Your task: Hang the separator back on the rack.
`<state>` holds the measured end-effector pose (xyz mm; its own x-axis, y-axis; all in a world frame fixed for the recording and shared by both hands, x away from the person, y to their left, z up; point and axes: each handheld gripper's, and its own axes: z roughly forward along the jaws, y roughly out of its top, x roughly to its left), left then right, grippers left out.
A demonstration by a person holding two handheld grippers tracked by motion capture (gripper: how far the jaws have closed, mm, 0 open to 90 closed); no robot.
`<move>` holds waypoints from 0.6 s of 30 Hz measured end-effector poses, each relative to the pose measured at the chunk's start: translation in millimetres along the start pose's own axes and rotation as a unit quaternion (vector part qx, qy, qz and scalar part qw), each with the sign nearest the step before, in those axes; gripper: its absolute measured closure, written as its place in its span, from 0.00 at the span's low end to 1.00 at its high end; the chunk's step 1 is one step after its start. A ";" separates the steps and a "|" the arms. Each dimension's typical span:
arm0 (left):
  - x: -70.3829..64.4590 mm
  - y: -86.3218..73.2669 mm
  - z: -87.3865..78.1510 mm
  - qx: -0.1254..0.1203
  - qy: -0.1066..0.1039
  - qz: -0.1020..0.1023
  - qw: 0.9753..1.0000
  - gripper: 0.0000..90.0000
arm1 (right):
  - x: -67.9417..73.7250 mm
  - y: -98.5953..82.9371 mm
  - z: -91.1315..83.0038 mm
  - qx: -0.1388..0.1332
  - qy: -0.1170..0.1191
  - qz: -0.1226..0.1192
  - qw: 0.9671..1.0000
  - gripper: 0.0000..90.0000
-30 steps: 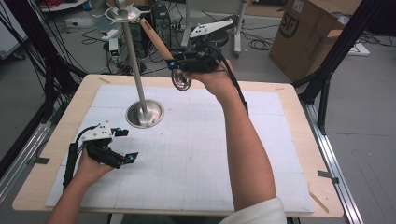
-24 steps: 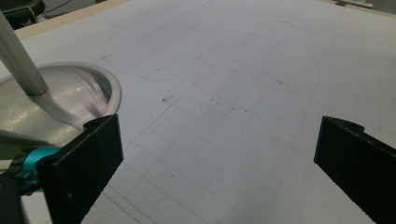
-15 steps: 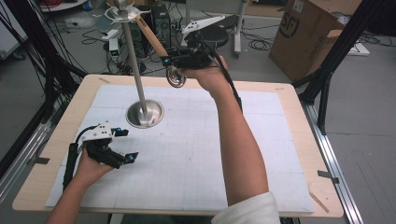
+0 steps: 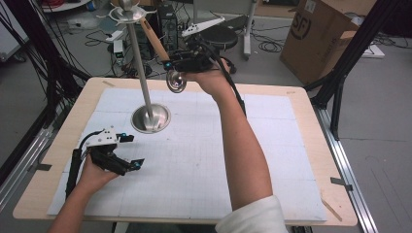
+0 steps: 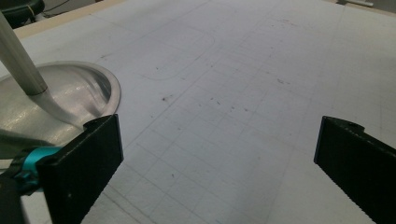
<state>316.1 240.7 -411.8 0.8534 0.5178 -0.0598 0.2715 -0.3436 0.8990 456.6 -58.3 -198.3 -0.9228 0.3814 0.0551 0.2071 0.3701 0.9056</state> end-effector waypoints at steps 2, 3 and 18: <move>-0.1 0.1 -0.7 -0.001 0.000 0.000 1.000 0.02 | -1.0 0.2 4.2 0.002 0.001 0.001 1.000 0.76; -0.1 0.2 -1.0 -0.001 -0.001 0.000 1.000 0.02 | -1.4 0.2 6.4 0.003 0.000 0.002 1.000 0.76; -0.9 -0.1 -0.8 0.003 0.000 0.001 1.000 0.02 | -0.4 3.7 30.4 0.020 0.005 0.007 1.000 0.75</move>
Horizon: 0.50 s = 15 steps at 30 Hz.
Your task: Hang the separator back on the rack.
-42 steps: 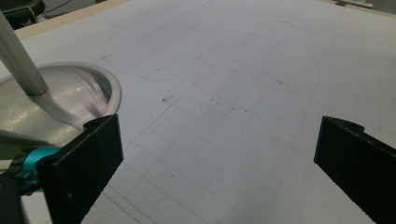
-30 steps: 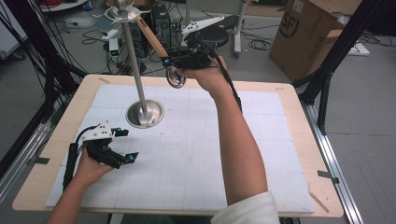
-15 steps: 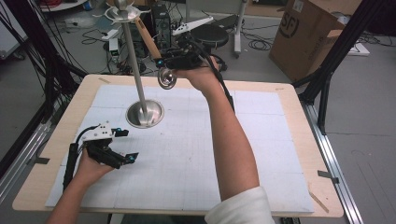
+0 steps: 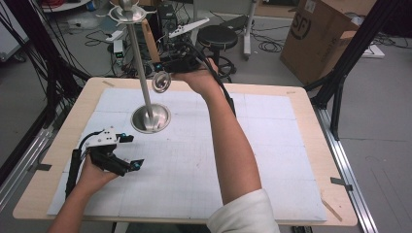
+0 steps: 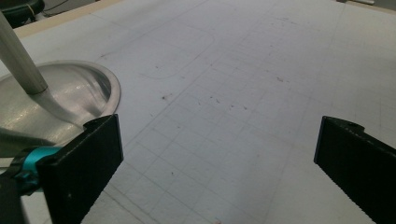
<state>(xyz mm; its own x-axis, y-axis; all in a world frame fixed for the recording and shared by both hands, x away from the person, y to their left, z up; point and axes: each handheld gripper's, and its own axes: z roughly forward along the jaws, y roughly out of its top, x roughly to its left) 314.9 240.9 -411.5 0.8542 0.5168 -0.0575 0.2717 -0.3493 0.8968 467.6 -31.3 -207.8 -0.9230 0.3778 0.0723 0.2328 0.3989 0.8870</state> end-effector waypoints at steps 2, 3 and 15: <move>-0.1 -0.1 0.1 0.000 -0.001 -0.001 1.000 0.02 | 0.1 0.1 0.6 -0.006 0.002 0.008 1.000 0.73; -0.2 -0.1 0.2 0.000 -0.001 -0.001 1.000 0.02 | -0.3 0.1 0.6 -0.008 0.002 0.006 1.000 0.71; -1.4 -0.2 1.4 0.005 -0.004 0.003 1.000 0.02 | 2.5 -14.9 -22.4 -0.007 -0.014 -0.008 1.000 0.55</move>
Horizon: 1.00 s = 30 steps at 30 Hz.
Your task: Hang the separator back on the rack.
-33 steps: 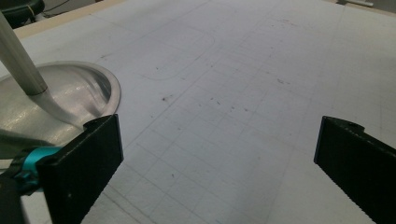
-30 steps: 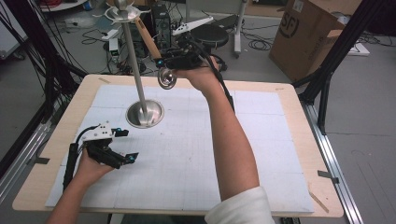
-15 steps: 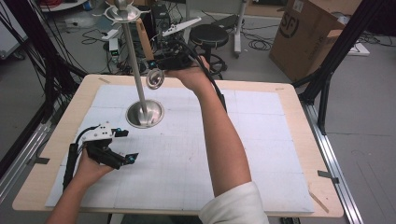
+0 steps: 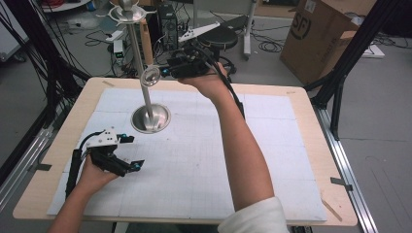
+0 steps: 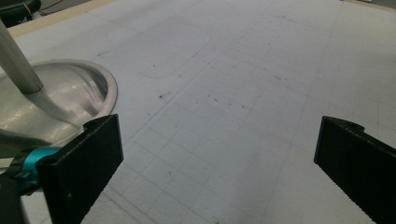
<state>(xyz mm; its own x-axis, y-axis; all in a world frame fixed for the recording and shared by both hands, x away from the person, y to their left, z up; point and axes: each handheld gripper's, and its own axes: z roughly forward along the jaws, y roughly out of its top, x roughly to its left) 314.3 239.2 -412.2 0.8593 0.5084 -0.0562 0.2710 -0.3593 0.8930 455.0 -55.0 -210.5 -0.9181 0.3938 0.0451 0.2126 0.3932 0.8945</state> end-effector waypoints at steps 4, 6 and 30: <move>-1.1 -0.5 0.2 0.001 0.000 0.001 1.000 0.02 | 0.5 -8.8 -11.0 0.009 -0.007 -0.004 1.000 0.53; -1.1 -0.6 0.1 0.001 0.001 0.000 1.000 0.02 | 1.3 -12.9 -15.5 0.012 -0.012 -0.007 1.000 0.52; 0.4 -0.7 1.0 -0.001 -0.001 -0.002 1.000 0.02 | 8.4 -54.8 -52.7 0.003 -0.030 -0.020 0.999 0.44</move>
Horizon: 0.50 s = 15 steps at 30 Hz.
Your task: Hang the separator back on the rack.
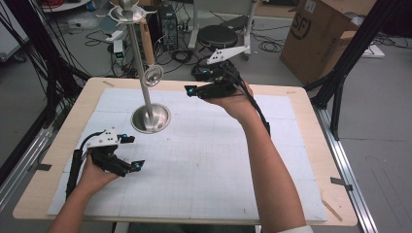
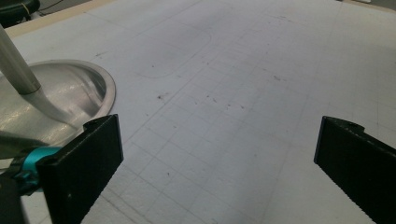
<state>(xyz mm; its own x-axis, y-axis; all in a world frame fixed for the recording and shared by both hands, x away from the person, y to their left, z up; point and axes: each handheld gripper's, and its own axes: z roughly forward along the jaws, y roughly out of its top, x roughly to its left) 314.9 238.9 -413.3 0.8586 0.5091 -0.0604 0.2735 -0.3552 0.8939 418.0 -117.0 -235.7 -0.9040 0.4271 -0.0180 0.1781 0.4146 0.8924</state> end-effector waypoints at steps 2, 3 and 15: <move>-0.2 -0.1 0.2 0.000 -0.002 -0.001 1.000 0.02 | 1.2 -4.8 -1.8 0.001 0.001 0.001 1.000 0.43; -0.4 0.0 0.3 0.000 -0.002 0.000 1.000 0.02 | 1.3 -7.2 -2.5 0.003 0.003 0.002 1.000 0.43; 0.1 -0.1 -0.2 -0.001 -0.003 -0.001 1.000 0.02 | 8.2 -34.6 -18.8 0.015 -0.003 0.003 1.000 0.36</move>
<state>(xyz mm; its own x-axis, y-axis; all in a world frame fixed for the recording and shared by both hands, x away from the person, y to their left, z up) 314.9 239.1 -413.4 0.8607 0.5048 -0.0659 0.2748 -0.3517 0.8949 397.1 -143.0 -258.3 -0.9003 0.4351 -0.0147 0.1960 0.4352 0.8787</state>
